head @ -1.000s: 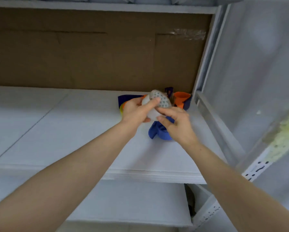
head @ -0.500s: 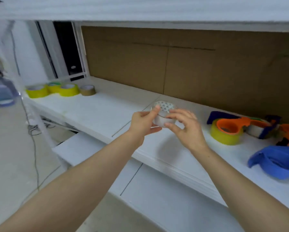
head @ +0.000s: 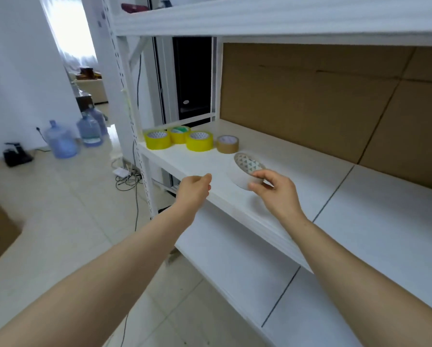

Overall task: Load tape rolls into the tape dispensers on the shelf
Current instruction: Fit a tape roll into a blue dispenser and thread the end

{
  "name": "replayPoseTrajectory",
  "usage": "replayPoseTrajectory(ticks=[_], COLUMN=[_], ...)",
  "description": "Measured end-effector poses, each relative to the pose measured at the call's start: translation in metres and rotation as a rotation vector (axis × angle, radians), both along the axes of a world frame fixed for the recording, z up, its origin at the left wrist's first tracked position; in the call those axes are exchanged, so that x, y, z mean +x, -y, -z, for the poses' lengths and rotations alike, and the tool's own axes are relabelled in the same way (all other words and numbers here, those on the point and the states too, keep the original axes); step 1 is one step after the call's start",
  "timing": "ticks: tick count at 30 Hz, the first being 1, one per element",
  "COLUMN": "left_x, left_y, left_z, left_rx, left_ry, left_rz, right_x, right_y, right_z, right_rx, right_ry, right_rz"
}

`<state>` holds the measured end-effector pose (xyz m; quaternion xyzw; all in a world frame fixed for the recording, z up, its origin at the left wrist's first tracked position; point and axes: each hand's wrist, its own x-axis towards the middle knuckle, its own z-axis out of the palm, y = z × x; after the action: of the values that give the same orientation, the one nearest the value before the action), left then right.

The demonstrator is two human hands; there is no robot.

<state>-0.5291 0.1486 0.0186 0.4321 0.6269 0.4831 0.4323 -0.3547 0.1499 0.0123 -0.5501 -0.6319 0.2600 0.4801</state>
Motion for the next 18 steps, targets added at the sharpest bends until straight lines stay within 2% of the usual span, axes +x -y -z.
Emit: replayPoseTrajectory(ticks=[7, 18], left_x=[-0.052, -0.088], left_y=[-0.074, -0.219], left_z=[0.002, -0.01], left_rx=[0.023, 0.029], left_ry=[-0.118, -0.258], left_rz=[-0.047, -0.04], right_x=[-0.046, -0.094], right_y=[-0.091, -0.239], right_z=[0.011, 0.04], right_rx=[-0.05, -0.113], right_ry=[0.172, 0.432], right_rz=[-0.033, -0.176])
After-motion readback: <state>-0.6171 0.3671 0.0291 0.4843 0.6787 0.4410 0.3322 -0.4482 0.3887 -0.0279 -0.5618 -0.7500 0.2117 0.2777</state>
